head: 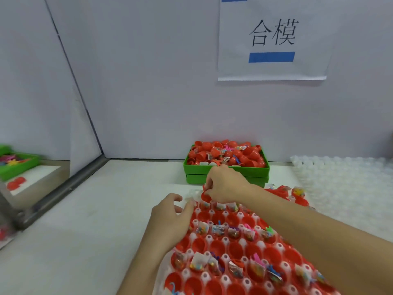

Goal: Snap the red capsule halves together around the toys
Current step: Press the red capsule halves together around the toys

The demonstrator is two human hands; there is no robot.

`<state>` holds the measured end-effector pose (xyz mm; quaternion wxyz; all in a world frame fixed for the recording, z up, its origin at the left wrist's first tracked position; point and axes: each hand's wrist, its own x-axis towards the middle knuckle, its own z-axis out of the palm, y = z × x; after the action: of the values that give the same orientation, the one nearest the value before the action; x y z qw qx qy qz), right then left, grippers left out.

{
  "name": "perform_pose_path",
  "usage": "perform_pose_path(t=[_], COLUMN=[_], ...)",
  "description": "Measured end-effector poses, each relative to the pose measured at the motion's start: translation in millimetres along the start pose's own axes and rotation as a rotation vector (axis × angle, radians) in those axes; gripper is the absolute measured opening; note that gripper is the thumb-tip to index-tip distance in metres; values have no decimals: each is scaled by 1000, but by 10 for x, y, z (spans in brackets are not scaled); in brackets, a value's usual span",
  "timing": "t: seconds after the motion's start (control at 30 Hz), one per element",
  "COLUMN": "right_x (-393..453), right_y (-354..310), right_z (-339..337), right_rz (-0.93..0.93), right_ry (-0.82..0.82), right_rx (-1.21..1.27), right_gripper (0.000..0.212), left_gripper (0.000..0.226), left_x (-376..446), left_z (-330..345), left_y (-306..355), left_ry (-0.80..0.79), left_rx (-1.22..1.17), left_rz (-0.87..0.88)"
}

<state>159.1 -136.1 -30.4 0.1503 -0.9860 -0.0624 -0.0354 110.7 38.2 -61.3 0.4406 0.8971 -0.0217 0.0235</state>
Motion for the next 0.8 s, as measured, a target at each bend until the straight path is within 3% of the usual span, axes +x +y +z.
perform_pose_path(t=[0.17, 0.33, 0.53, 0.6, 0.7, 0.8], right_x=[36, -45, -518, -748, -1056, -1280], right_y=[-53, -23, 64, 116, 195, 289], right_z=[56, -128, -490, -538, -553, -559], right_rz=[1, -46, -241, -292, -317, -300], right_ry=[47, 84, 116, 111, 70, 84], right_rx=[-90, 1, 189, 213, 204, 213], right_gripper=[17, 15, 8, 12, 18, 22], left_gripper=[38, 39, 30, 33, 40, 34], left_x=[9, -20, -99, -150, -265, -357], left_z=[6, -7, -39, -26, 16, 96], left_y=[5, 33, 168, 244, 369, 469], left_ry=[4, 8, 58, -21, -277, -379], left_rx=[9, 45, -18, -140, -345, -366], left_rz=[22, 37, 271, 353, 420, 444])
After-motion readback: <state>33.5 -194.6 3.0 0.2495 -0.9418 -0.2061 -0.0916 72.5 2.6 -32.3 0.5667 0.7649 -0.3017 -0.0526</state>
